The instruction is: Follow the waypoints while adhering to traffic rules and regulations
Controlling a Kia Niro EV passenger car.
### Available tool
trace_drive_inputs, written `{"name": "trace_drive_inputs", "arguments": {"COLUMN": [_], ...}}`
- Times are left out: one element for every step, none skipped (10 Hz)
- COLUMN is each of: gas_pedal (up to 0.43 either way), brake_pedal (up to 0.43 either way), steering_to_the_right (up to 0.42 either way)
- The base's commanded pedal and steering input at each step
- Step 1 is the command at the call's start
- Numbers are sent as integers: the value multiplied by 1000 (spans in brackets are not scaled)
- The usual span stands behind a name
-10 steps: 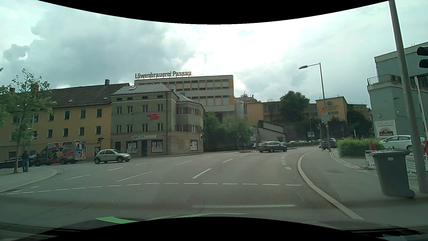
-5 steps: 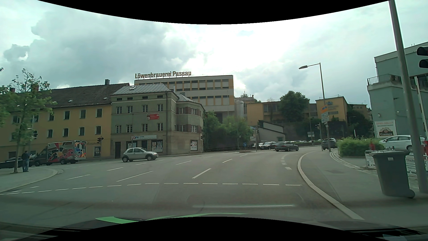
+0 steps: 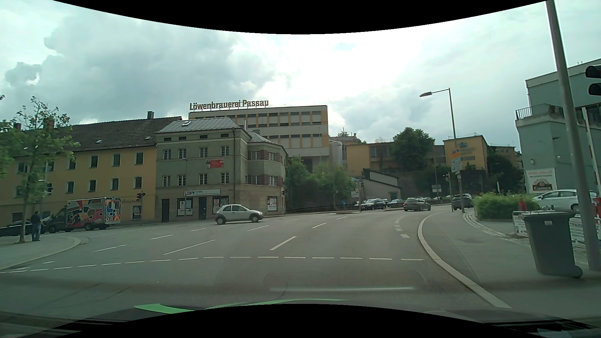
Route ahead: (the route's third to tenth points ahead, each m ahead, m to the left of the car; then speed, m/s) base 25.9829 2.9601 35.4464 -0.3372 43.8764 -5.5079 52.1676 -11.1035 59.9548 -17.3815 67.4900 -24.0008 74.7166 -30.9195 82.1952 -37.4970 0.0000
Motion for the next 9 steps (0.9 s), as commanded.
{"name": "trace_drive_inputs", "arguments": {"gas_pedal": [0, 0, 0, 0, 0, 0, 0, 0, 0], "brake_pedal": [354, 360, 360, 354, 354, 354, 354, 354, 354], "steering_to_the_right": [31, 31, 31, 31, 31, 31, 31, 31, 31]}}
